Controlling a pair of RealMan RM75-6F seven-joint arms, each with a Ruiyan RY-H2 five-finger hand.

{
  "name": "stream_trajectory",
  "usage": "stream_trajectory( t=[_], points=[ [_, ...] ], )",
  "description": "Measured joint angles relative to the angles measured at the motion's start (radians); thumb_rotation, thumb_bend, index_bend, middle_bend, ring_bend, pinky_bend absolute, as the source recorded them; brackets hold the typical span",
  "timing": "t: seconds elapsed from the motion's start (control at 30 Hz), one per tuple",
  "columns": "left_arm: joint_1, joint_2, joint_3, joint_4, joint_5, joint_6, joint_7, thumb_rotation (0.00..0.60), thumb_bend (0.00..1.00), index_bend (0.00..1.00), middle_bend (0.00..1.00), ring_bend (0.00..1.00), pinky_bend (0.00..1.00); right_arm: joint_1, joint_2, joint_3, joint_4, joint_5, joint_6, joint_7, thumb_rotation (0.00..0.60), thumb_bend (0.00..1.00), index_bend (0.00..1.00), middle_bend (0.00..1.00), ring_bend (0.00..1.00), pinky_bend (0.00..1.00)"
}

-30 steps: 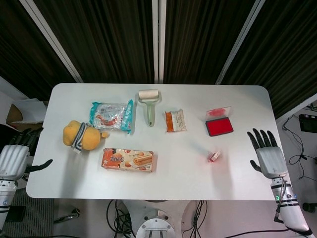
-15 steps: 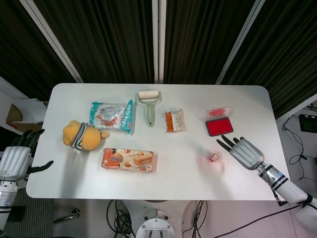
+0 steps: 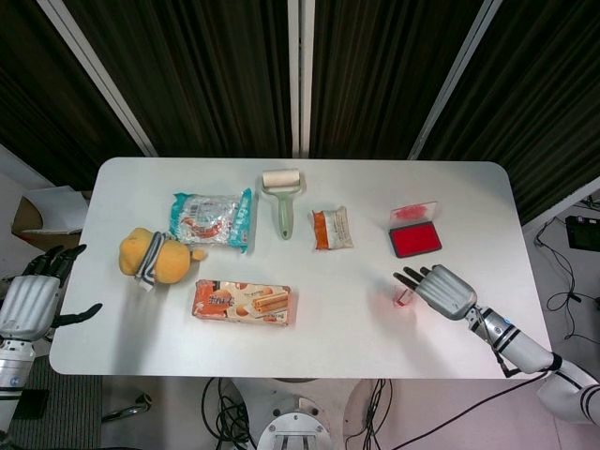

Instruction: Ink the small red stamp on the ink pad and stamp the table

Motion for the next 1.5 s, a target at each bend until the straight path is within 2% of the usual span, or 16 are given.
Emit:
stream_trajectory(
  t=[0.23, 0.77, 1.5],
  points=[
    [0.000, 0.003, 0.000, -0.002, -0.003, -0.001, 0.001, 0.465, 0.12, 0.12, 0.19, 0.12, 0.21, 0.011, -0.060, -0.015, 0.094, -0.013, 0.052, 0.072, 0.600, 0.18, 0.34, 0.32, 0.48, 0.73],
    [-0.001, 0.014, -0.003, -0.009, -0.006, -0.001, 0.000, 0.462, 0.12, 0.13, 0.19, 0.12, 0.21, -0.003, -0.187, -0.042, 0.284, -0.003, 0.137, 0.177, 0.600, 0.18, 0.47, 0.40, 0.49, 0.73],
    [-0.003, 0.014, -0.002, -0.005, -0.011, -0.008, -0.004, 0.464, 0.12, 0.13, 0.19, 0.12, 0.21, -0.010, -0.271, -0.066, 0.405, 0.022, 0.162, 0.216, 0.600, 0.19, 0.51, 0.44, 0.50, 0.73]
  ],
)
